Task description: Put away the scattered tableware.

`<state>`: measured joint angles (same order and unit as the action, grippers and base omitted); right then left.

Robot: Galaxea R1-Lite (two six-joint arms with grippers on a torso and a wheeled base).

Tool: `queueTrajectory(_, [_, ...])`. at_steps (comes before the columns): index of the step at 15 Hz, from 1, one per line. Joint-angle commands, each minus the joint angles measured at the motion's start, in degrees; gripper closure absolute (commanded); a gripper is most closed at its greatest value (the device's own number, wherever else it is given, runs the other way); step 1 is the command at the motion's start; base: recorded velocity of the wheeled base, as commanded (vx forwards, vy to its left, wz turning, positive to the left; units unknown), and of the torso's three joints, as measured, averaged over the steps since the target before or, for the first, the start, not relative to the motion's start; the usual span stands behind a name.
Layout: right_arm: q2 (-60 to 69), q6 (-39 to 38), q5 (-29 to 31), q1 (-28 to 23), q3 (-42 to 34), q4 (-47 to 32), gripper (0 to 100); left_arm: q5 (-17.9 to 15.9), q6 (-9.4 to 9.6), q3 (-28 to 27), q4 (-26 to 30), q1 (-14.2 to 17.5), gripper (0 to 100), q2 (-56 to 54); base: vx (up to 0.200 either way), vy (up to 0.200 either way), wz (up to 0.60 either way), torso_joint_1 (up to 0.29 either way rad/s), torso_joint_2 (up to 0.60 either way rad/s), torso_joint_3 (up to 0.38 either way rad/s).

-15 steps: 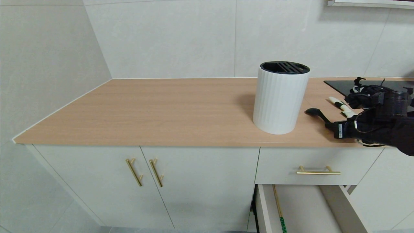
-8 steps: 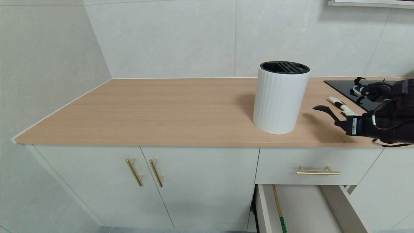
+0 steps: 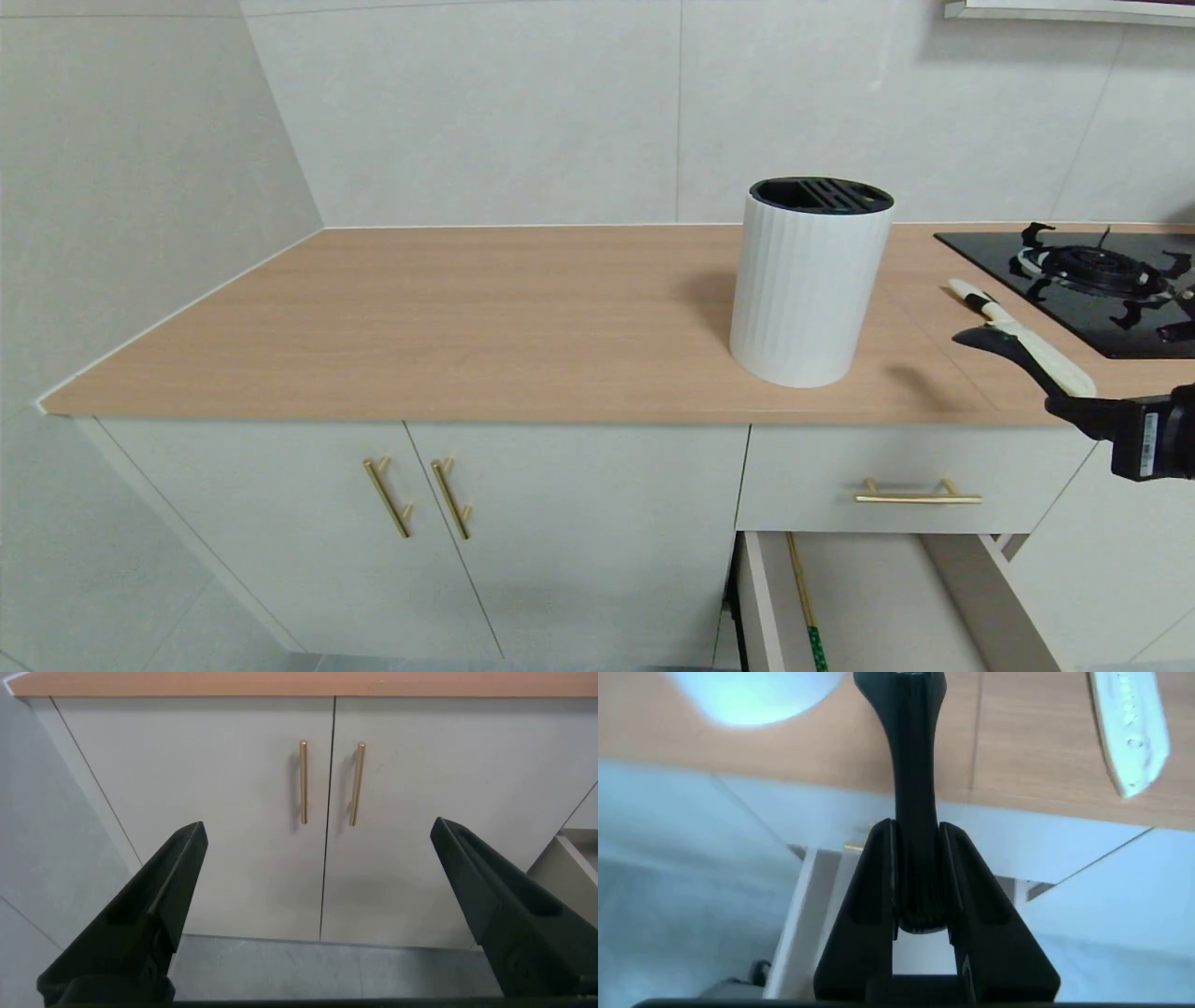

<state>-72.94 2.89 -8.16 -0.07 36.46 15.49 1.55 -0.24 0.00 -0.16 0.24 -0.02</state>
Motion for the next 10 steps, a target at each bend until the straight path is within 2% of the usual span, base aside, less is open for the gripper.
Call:
queueTrajectory(1, [3.9, 1.8, -0.1, 0.8, -2.0, 0.1, 100, 0.0, -0.02, 0.0, 0.0, 0.0, 0, 0.0, 0.000, 0.000, 0.00, -0.032, 0.05, 0.046])
queueTrajectory(2, [3.9, 2.9, 0.1, 3.1, -3.2, 0.1, 100, 0.0, -0.02, 0.0, 0.0, 0.0, 0, 0.0, 0.000, 0.000, 0.00, -0.105, 0.26, 0.159])
queueTrajectory(6, [4.0, 8.1, 0.0, 5.5, -6.1, 0.1, 100, 0.0, -0.02, 0.0, 0.0, 0.0, 0, 0.0, 0.000, 0.000, 0.00, -0.166, 0.43, 0.255])
queueTrajectory(10, [5.6, 8.4, -0.1, 9.9, -7.7, 0.1, 100, 0.0, -0.02, 0.0, 0.0, 0.0, 0, 0.0, 0.000, 0.000, 0.00, -0.171, 0.47, 0.298])
